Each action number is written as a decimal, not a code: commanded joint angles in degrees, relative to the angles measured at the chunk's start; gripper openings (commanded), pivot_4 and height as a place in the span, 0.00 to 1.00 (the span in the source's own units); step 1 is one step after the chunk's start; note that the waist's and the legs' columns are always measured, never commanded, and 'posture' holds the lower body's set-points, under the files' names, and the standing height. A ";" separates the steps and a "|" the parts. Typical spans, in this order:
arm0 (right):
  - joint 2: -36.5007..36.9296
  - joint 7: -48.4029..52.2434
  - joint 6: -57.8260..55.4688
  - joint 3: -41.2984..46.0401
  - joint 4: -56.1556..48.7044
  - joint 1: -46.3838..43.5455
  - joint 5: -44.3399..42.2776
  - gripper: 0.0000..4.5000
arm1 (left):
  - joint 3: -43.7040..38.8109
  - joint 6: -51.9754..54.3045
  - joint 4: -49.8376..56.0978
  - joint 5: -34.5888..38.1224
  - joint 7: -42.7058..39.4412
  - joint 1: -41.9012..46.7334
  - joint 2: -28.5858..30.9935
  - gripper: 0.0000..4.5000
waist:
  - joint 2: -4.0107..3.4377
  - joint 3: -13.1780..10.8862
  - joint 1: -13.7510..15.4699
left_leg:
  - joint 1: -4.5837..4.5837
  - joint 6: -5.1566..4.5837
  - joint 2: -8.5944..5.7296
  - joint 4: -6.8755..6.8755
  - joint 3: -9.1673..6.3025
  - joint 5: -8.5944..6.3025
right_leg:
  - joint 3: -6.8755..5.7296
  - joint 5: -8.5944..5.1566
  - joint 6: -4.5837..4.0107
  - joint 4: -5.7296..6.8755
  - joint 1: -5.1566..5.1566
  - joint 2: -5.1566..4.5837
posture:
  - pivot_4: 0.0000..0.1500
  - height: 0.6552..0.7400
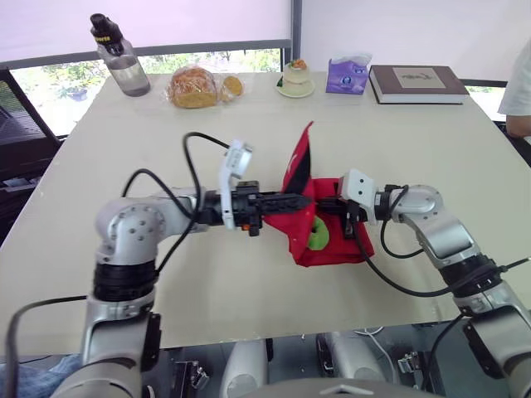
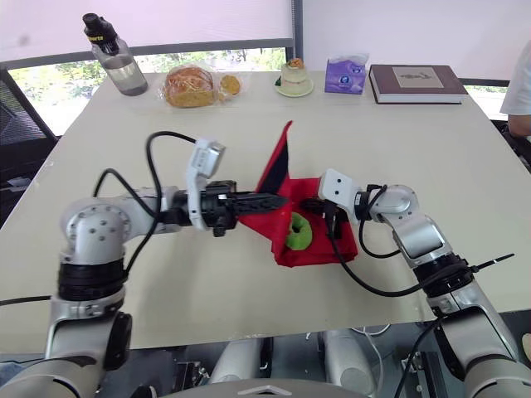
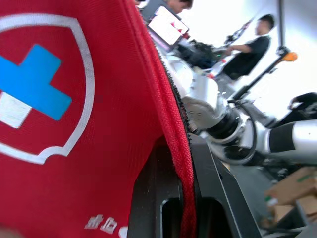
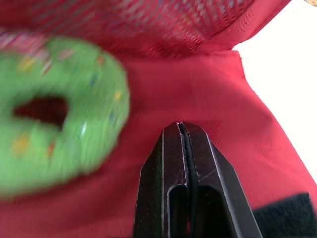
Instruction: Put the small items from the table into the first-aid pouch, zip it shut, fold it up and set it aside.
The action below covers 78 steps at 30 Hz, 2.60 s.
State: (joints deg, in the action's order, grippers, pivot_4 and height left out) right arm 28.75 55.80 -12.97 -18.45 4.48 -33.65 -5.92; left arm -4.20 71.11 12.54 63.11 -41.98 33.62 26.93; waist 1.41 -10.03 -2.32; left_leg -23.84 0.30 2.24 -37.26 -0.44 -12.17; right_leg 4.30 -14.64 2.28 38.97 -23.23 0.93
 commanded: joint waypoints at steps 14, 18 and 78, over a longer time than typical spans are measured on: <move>0.98 -2.04 -3.84 2.26 -0.90 5.25 1.46 0.01 | -6.31 0.24 -14.97 8.64 -17.21 3.96 -1.53 0.00 | 0.00 0.00 0.07 | -0.02 0.00 -0.03 -0.01 -0.03 0.00 | -0.02 -0.02 0.02 -0.03 0.01 0.00 | 1.00 1.00; 0.80 -2.13 -4.14 2.50 -1.06 5.14 1.51 0.01 | -6.44 -1.33 -18.86 6.33 -16.99 5.60 -2.80 0.00 | 0.00 0.00 0.05 | -0.04 0.00 -0.04 -0.01 -0.03 0.00 | -0.03 -0.02 0.02 -0.05 0.01 -0.01 | 1.00 1.00; 20.02 6.23 -19.73 53.54 -28.45 39.40 -40.34 1.00 | 13.48 -18.78 -29.19 -23.98 -25.24 7.69 -10.65 0.98 | -0.11 -0.07 0.16 | -0.35 -0.01 -0.09 0.04 -0.10 -0.01 | -0.02 -0.06 0.08 -0.14 -0.20 0.02 | 1.00 1.00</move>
State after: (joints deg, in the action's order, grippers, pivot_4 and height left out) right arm 48.90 62.63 -32.68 32.61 -21.97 5.72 -44.76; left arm 9.02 52.97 -16.32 40.13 -67.34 40.79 16.34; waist 1.30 -10.10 -2.16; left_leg -24.18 0.29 2.15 -37.23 -0.54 -12.18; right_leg 4.28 -14.69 2.36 38.83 -23.43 0.95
